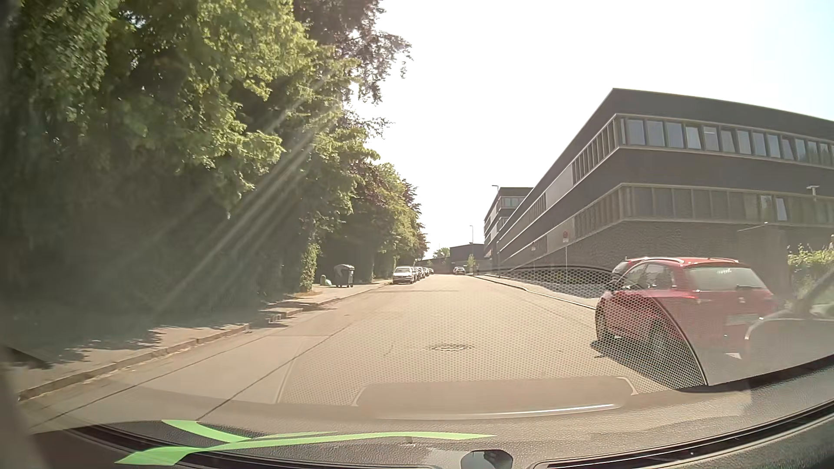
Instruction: Follow the waypoints while adhering to traffic rules and regulations
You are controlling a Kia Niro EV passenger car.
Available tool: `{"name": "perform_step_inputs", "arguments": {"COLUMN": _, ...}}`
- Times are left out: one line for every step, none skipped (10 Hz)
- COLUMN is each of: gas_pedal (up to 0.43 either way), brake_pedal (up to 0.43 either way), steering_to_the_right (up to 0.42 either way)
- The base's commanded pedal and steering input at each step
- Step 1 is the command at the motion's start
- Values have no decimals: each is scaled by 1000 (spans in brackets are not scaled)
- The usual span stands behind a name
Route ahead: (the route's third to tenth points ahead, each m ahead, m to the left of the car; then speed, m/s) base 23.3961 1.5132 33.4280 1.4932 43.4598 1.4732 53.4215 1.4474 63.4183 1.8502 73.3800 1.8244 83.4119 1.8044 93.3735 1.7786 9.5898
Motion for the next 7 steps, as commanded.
{"name": "perform_step_inputs", "arguments": {"gas_pedal": 209, "brake_pedal": 0, "steering_to_the_right": 9}}
{"name": "perform_step_inputs", "arguments": {"gas_pedal": 209, "brake_pedal": 0, "steering_to_the_right": 9}}
{"name": "perform_step_inputs", "arguments": {"gas_pedal": 209, "brake_pedal": 0, "steering_to_the_right": 9}}
{"name": "perform_step_inputs", "arguments": {"gas_pedal": 209, "brake_pedal": 0, "steering_to_the_right": 9}}
{"name": "perform_step_inputs", "arguments": {"gas_pedal": 209, "brake_pedal": 0, "steering_to_the_right": 9}}
{"name": "perform_step_inputs", "arguments": {"gas_pedal": 209, "brake_pedal": 0, "steering_to_the_right": 8}}
{"name": "perform_step_inputs", "arguments": {"gas_pedal": 209, "brake_pedal": 0, "steering_to_the_right": 5}}
